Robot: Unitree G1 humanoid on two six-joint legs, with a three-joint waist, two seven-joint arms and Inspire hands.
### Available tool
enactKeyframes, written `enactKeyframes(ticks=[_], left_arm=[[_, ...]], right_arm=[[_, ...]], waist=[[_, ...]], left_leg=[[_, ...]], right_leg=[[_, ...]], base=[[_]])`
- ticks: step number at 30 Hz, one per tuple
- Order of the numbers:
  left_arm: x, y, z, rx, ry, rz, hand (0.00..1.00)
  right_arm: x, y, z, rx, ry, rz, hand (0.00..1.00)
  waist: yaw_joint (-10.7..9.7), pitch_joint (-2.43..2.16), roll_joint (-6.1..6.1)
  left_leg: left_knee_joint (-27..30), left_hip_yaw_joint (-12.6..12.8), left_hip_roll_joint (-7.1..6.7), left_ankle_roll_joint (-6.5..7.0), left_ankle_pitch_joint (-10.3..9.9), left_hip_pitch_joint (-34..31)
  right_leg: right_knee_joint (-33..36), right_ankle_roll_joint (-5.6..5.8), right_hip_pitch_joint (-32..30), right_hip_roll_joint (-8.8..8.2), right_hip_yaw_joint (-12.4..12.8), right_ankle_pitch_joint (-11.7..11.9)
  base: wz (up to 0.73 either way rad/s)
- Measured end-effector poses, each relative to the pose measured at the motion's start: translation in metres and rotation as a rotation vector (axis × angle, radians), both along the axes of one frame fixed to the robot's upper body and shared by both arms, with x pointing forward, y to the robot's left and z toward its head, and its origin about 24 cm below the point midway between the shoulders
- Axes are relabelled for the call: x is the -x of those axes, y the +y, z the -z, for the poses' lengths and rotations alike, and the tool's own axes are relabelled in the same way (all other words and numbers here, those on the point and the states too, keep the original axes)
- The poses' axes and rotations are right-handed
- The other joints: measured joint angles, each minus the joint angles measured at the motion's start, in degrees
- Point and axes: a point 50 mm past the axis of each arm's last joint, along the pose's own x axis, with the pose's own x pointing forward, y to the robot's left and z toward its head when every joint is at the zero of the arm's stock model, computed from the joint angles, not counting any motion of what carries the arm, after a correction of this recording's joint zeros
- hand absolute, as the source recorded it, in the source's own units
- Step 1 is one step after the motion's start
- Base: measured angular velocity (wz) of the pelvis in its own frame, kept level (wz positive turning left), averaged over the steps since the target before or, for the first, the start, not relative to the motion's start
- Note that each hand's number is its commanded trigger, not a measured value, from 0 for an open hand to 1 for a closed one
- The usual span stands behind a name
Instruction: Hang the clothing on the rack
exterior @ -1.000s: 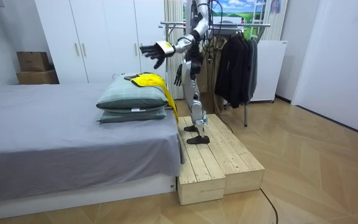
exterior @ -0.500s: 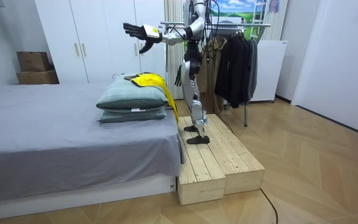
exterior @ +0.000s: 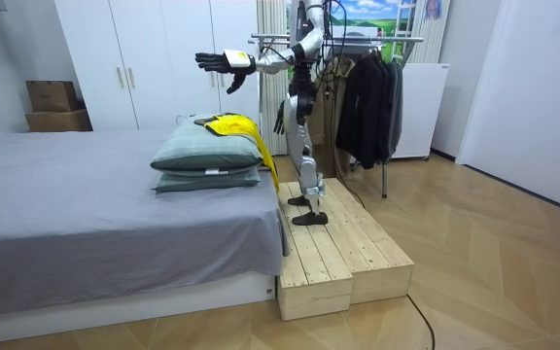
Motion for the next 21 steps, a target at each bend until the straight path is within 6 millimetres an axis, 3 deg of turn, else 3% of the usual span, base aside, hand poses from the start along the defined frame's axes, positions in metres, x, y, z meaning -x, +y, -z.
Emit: enactKeyframes(ticks=[9,21], left_arm=[[0.005,-0.014,0.016,-0.149,0.119,0.124,0.00],[0.009,-0.015,0.026,-0.240,0.197,0.122,0.00]], right_arm=[[-0.006,0.000,-0.001,0.009,-0.009,-0.042,0.00],[-0.005,0.000,-0.001,0.007,-0.009,-0.024,0.00]], waist=[[-1.24,-0.15,0.13],[-1.76,-0.03,-0.14]], left_leg=[[0.17,0.01,0.04,0.00,0.00,0.04],[-0.25,0.05,0.10,0.00,0.01,0.25]], right_leg=[[0.05,0.00,0.12,0.00,-0.07,0.00],[-0.04,0.00,0.13,0.02,-0.09,0.00]], base=[[0.00],[0.00]])
